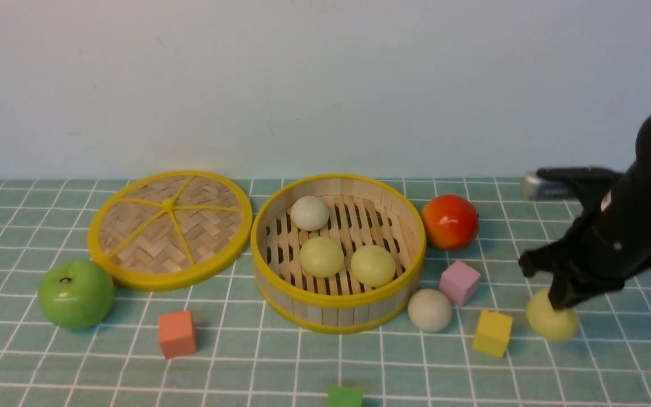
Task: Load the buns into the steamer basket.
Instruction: Use the right arm to put the steamed stuffed bun into the steamer
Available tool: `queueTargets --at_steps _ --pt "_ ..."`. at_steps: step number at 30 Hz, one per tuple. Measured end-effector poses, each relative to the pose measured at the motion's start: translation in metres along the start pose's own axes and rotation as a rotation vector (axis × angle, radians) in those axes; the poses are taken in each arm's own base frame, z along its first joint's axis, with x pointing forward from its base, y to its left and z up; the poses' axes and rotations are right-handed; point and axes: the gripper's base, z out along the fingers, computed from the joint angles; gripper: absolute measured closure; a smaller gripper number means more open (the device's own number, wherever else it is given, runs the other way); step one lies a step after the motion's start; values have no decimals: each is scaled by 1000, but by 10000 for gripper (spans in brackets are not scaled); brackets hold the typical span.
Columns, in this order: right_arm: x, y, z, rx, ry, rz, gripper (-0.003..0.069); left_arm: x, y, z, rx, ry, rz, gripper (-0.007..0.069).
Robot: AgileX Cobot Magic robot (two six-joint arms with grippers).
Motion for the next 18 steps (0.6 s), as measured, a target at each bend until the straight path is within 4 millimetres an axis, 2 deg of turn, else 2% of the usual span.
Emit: queueTargets --at_steps 2,3,6,9,10,13,18 --pt "-11 5 -11 -33 -48 -8 655 0 0 0 0 0 0 520" --pt "-25 14 -25 -80 -119 -30 655 0 0 0 0 0 0 517" --pt "-52 37 -36 -187 -251 -90 655 0 0 0 0 0 0 515" --pt "-65 54 -25 -239 -296 -131 655 0 0 0 0 0 0 515" --pt "-72 65 -11 -260 -301 -156 655 0 0 0 0 0 0 515" --pt "-81 80 20 -277 -263 -183 655 0 0 0 0 0 0 514" --pt "-91 89 57 -277 -241 -194 655 0 0 0 0 0 0 512"
